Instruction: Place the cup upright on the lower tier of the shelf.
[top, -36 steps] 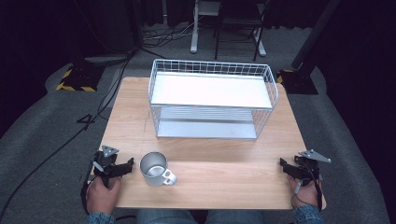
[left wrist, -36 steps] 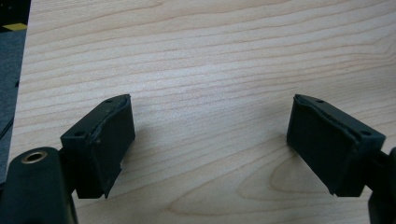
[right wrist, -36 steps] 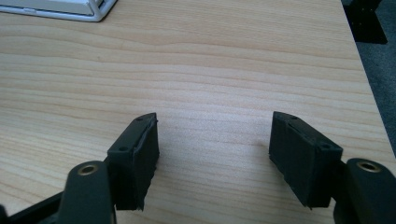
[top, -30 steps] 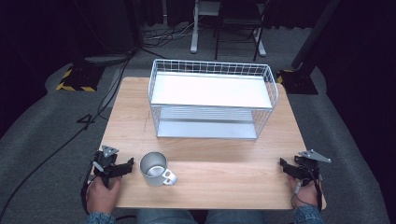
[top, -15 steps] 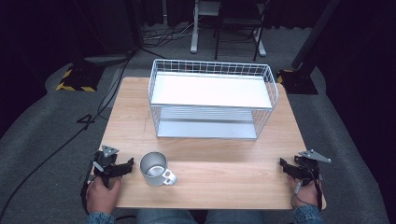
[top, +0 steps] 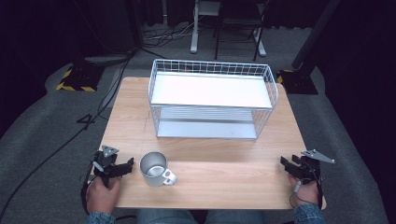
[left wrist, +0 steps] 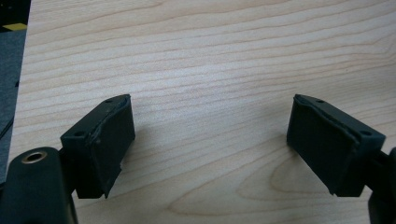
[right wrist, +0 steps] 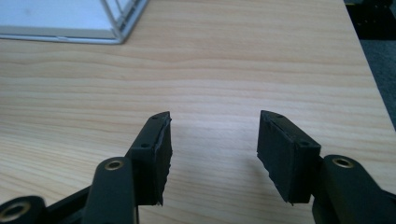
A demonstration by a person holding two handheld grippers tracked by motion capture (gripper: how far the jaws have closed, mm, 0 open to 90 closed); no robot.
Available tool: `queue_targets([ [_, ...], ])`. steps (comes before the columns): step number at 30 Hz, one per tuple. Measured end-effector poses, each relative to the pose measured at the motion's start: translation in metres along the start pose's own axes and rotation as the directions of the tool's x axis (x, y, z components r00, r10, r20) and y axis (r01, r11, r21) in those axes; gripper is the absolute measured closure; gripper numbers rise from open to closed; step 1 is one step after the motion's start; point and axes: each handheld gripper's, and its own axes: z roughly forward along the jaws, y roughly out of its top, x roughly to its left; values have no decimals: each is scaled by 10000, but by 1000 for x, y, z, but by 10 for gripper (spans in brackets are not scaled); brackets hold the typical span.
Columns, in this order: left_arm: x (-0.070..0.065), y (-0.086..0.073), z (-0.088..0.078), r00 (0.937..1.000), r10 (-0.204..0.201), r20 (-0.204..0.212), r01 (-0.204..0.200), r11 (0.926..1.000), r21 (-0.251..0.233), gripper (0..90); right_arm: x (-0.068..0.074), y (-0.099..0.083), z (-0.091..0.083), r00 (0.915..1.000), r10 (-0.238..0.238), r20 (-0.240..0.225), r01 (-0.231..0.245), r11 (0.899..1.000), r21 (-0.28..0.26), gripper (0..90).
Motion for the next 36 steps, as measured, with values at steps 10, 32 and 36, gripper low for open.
queue_targets([
  [10, 0, 0, 0, 10000, 3, 0, -3, 10000, 1, 156, 25, 15, -15, 9956, -683, -640, 666, 9974, -293, 458],
  [32, 0, 0, 0, 10000, 1, -1, -1, 10000, -1, 156, 111, 43, -43, 9380, -2171, -2703, 1933, 9747, -1120, 473],
  [36, 0, 0, 0, 10000, 3, -3, -3, 10000, 1, 156, 128, 46, -46, 9186, -2513, -3051, 2250, 9670, -1192, 473],
])
